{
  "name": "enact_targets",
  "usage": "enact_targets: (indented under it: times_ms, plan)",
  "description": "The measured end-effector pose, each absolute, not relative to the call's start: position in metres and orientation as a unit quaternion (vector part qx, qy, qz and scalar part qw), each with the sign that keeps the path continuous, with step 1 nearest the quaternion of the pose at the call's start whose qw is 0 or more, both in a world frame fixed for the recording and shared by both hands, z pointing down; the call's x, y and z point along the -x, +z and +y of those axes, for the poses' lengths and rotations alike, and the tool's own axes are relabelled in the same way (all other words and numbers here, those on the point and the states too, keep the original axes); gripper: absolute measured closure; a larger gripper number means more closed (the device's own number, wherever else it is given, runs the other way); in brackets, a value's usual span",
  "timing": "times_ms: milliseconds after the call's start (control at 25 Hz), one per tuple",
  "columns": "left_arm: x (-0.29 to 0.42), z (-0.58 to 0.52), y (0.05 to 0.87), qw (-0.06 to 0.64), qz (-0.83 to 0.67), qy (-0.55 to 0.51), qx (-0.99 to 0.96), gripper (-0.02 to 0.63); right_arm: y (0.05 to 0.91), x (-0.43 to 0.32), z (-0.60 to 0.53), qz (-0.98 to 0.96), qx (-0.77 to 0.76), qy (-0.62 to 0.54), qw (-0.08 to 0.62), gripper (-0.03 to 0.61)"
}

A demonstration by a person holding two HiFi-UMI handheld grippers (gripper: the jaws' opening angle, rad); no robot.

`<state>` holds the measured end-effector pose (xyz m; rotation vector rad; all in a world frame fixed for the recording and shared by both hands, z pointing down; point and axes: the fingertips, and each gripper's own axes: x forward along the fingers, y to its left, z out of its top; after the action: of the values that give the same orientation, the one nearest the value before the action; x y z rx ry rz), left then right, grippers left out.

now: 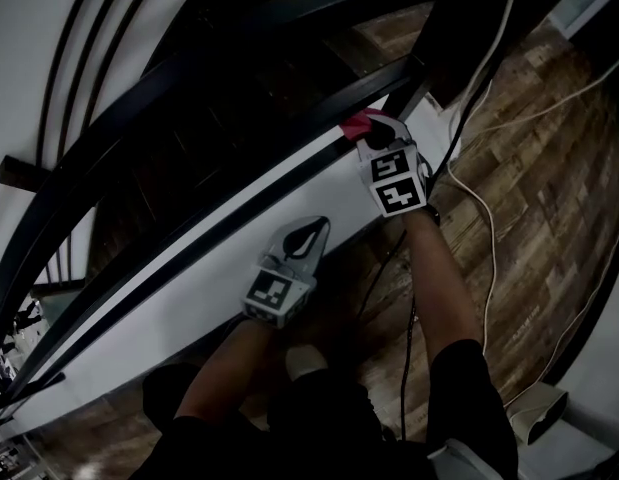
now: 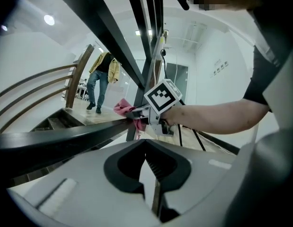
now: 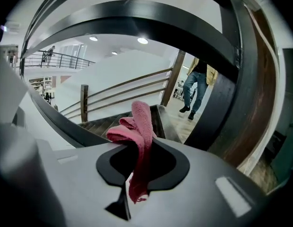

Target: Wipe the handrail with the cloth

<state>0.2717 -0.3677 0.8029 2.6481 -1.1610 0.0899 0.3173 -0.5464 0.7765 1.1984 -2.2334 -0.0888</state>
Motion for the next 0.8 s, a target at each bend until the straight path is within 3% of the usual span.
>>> enact_targets:
  times_ms: [800]
  plan:
    - [-0.209, -0.344, 0.808, 0.122, -0.453, 0.043, -0.882, 0.614, 0.786, -0.241, -0.486, -0.879, -0.375, -0.037, 0.292, 0.528]
